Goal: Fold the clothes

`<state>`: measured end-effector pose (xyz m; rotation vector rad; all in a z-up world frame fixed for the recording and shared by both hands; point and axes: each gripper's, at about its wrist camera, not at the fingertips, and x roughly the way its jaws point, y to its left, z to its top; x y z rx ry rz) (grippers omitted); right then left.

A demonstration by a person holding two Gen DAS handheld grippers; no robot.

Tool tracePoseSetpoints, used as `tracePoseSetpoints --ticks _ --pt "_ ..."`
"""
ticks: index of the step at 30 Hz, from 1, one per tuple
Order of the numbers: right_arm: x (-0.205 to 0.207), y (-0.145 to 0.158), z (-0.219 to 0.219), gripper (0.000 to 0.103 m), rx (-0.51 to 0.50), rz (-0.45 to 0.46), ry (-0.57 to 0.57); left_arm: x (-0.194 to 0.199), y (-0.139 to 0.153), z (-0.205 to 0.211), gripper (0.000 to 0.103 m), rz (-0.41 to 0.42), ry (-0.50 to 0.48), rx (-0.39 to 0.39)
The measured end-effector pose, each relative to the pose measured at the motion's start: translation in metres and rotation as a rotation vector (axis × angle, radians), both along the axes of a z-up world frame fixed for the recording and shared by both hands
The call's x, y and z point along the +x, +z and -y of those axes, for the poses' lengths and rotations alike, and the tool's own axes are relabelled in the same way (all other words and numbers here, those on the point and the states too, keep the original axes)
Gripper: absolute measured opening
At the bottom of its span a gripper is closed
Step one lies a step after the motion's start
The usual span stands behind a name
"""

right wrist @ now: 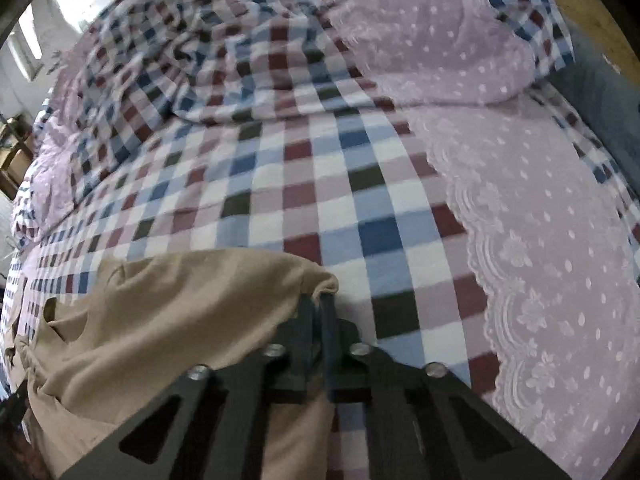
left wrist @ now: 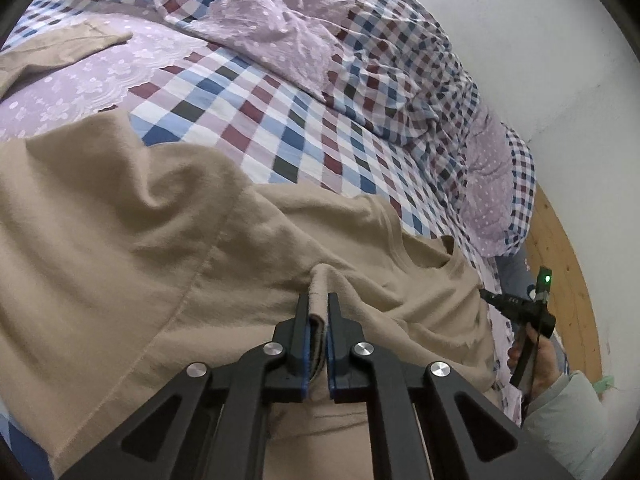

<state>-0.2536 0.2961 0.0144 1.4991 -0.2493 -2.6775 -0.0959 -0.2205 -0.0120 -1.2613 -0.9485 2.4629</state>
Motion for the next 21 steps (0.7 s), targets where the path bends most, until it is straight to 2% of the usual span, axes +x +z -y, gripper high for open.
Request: tracePoseSetpoints --ticks 2,4,5,6,9,10,12,13,14,15,16,17,19,20,21 --pt "0.003 0.008 -0.004 0.0 0.02 -0.051 -0.04 0.003 0.004 0.003 0.003 -0.039 -0.002 0.02" --pt "0.006 0.016 -0.008 0.0 0.039 -0.1 -0.086 0.009 0.016 0.007 0.003 -0.133 0.0 0.065" --pt "0.004 0.014 -0.006 0.0 0.062 -0.094 -0.094 0.012 0.023 0.008 0.003 -0.185 0.001 0.091" --pt "0.0 0.008 -0.003 0.0 0.103 -0.07 -0.101 0.011 0.025 0.01 0.003 -0.182 0.009 0.102" --pt "-0.009 -0.008 0.005 0.001 0.231 -0.013 -0.137 0.001 0.007 0.013 0.006 -0.056 0.043 0.051" --pt "-0.009 -0.009 0.005 0.001 0.272 -0.01 -0.158 -0.001 -0.004 0.016 0.014 -0.008 0.07 0.032" --pt "-0.005 -0.007 0.004 0.003 0.324 -0.018 -0.195 0.001 -0.008 0.021 0.02 0.013 0.093 0.058" --pt "0.003 -0.003 0.0 0.005 0.294 -0.037 -0.193 0.003 -0.008 0.024 0.03 0.016 0.102 0.077" --pt "0.011 0.002 -0.001 0.005 0.264 -0.05 -0.183 0.005 -0.002 0.025 0.05 0.004 0.101 0.082" --pt "0.021 0.008 -0.002 0.006 0.241 -0.065 -0.166 0.008 0.004 0.025 0.06 -0.012 0.098 0.081" --pt "0.031 0.015 -0.001 0.007 0.224 -0.082 -0.147 0.013 0.012 0.026 0.077 -0.03 0.103 0.073" --pt "0.043 0.022 -0.003 0.008 0.207 -0.1 -0.129 0.018 0.017 0.026 0.083 -0.043 0.111 0.067" --pt "0.074 0.038 0.002 0.012 0.16 -0.134 -0.08 0.028 0.024 0.026 0.083 -0.049 0.104 0.07" --pt "0.091 0.045 0.005 0.018 0.137 -0.149 -0.057 0.033 0.026 0.027 0.083 -0.041 0.094 0.074" --pt "0.109 0.051 0.008 0.03 0.114 -0.165 -0.034 0.037 0.027 0.024 0.083 -0.029 0.081 0.073"
